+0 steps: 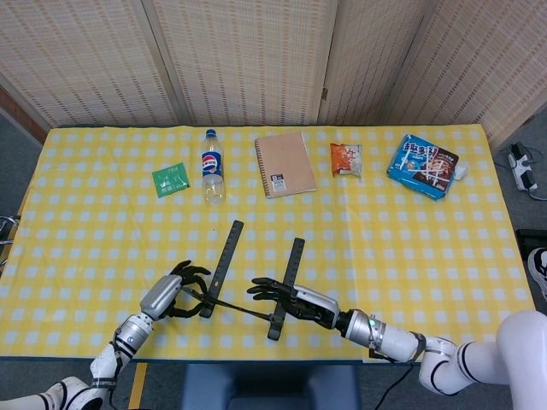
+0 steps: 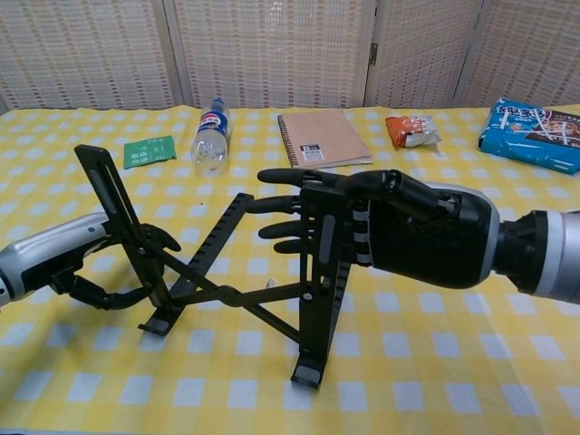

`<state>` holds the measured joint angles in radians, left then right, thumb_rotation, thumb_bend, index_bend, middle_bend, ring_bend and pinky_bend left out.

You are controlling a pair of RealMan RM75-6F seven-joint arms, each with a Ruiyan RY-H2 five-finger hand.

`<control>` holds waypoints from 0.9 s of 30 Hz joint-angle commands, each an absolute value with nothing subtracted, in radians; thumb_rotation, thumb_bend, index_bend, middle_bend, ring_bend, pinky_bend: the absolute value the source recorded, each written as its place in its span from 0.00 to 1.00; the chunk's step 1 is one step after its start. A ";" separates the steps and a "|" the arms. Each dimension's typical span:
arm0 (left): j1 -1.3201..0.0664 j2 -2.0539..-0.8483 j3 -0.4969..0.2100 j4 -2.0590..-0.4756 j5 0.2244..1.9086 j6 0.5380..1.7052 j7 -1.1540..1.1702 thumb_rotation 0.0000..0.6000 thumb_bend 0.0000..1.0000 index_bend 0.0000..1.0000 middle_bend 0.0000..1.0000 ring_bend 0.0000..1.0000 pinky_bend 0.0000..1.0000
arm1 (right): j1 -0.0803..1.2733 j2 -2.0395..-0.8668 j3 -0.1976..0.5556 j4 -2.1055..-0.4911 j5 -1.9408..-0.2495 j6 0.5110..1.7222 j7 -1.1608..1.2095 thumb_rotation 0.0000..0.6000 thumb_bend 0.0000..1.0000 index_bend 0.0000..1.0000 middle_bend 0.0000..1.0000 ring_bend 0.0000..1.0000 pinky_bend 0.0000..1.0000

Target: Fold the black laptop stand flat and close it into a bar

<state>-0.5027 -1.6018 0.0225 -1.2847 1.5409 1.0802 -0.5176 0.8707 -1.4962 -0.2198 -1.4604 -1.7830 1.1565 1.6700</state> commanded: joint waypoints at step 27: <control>-0.491 -1.598 0.037 -1.281 1.548 1.096 -0.523 1.00 0.44 0.54 0.28 0.20 0.06 | 0.863 -1.495 -0.214 -1.465 -1.775 1.149 1.659 0.46 0.80 0.00 0.12 0.10 0.00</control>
